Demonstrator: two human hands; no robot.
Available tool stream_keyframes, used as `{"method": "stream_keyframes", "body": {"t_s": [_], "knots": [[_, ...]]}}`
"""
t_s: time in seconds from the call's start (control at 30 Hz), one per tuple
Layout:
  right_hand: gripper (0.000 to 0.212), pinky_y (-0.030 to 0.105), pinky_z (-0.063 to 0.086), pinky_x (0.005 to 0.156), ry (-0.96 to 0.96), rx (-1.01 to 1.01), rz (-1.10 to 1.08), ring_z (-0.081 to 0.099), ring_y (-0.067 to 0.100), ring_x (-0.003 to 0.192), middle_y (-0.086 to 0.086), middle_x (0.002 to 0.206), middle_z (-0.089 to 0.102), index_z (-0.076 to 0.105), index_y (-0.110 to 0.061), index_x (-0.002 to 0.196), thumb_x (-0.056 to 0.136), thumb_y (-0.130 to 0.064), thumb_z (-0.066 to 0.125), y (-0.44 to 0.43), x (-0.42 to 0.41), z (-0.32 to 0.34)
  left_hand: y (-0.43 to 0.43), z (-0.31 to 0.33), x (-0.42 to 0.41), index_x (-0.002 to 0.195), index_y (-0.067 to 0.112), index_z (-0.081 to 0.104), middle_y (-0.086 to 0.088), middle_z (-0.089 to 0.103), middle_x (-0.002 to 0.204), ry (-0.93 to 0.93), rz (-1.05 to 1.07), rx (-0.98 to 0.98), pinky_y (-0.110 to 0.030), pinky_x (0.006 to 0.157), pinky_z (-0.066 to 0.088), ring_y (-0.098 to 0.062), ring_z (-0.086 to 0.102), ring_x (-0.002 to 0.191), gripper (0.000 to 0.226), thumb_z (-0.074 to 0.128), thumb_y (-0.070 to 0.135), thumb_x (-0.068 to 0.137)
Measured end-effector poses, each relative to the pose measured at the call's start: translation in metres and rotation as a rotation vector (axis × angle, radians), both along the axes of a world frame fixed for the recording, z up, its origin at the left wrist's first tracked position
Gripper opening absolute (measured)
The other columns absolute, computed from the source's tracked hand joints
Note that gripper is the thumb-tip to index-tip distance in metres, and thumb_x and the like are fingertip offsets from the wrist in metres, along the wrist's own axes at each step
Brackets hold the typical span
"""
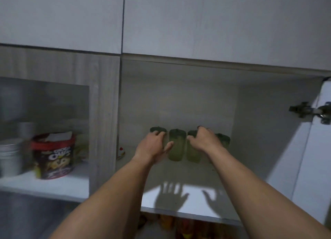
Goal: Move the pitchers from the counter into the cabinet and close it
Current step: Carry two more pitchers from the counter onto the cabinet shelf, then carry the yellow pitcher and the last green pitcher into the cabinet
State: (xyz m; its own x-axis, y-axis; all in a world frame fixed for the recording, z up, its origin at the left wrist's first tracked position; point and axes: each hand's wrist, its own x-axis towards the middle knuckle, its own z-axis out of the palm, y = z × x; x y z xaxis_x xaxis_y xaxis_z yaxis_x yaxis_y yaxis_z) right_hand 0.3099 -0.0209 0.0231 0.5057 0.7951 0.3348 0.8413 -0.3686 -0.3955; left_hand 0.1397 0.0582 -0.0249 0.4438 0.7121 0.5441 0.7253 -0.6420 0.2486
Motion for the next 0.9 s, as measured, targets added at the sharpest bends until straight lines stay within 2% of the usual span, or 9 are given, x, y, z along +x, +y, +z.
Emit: {"method": "stream_keyframes", "body": {"t_s": [0.1, 0.2, 0.33, 0.57, 0.7, 0.9], "knots": [[0.052, 0.04, 0.05, 0.096, -0.029, 0.007, 0.084, 0.057, 0.038, 0.123, 0.019, 0.134, 0.06, 0.06, -0.005, 0.126, 0.094, -0.046, 0.059, -0.027, -0.037, 0.006, -0.038, 0.004, -0.047, 0.13, 0.02, 0.056, -0.011, 0.063, 0.125, -0.018, 0.052, 0.061, -0.038, 0.09, 0.05, -0.032, 0.058, 0.114, 0.053, 0.042, 0.057, 0.094], [0.055, 0.041, 0.049, 0.097, -0.038, -0.004, 0.169, 0.057, 0.038, 0.125, 0.019, 0.135, 0.06, 0.06, -0.007, 0.126, 0.092, -0.05, 0.059, -0.052, -0.088, 0.006, -0.078, 0.004, -0.104, 0.136, 0.018, 0.052, -0.011, 0.059, 0.134, 0.037, 0.148, 0.086, -0.038, 0.098, 0.045, -0.029, 0.052, 0.124, 0.057, 0.04, 0.057, 0.096], [0.06, 0.045, 0.045, 0.105, -0.037, 0.003, 0.341, 0.05, 0.039, 0.132, 0.02, 0.144, 0.052, 0.051, -0.011, 0.139, 0.094, -0.052, 0.054, -0.072, -0.17, 0.005, -0.121, 0.002, -0.192, 0.146, 0.015, 0.042, -0.014, 0.048, 0.146, 0.088, 0.337, 0.068, -0.043, 0.112, 0.034, -0.03, 0.041, 0.136, 0.068, 0.033, 0.06, 0.096], [0.078, 0.053, 0.033, 0.116, 0.008, 0.002, 0.668, 0.035, 0.039, 0.145, 0.02, 0.156, 0.038, 0.027, -0.017, 0.158, 0.094, -0.056, 0.049, -0.096, -0.332, -0.012, -0.201, -0.017, -0.351, 0.152, 0.022, 0.029, -0.016, 0.026, 0.16, 0.123, 0.69, -0.014, -0.054, 0.117, 0.022, -0.032, 0.019, 0.148, 0.07, 0.029, 0.062, 0.095], [0.077, 0.051, 0.034, 0.115, -0.023, -0.017, 0.855, 0.036, 0.04, 0.144, 0.021, 0.157, 0.035, 0.028, -0.017, 0.156, 0.094, -0.057, 0.049, -0.121, -0.434, -0.029, -0.257, -0.036, -0.439, 0.156, 0.022, 0.02, -0.016, 0.014, 0.164, 0.041, 0.874, -0.123, -0.054, 0.12, 0.012, -0.031, 0.009, 0.152, 0.072, 0.028, 0.062, 0.096], [0.078, 0.055, 0.031, 0.116, -0.024, -0.056, 1.093, 0.029, 0.037, 0.147, 0.02, 0.159, 0.03, 0.019, -0.016, 0.159, 0.097, -0.054, 0.046, -0.16, -0.573, -0.051, -0.327, -0.064, -0.551, 0.157, 0.024, 0.015, -0.012, 0.006, 0.166, -0.058, 1.083, -0.212, -0.053, 0.121, 0.008, -0.028, 0.0, 0.153, 0.072, 0.027, 0.062, 0.097]]}}
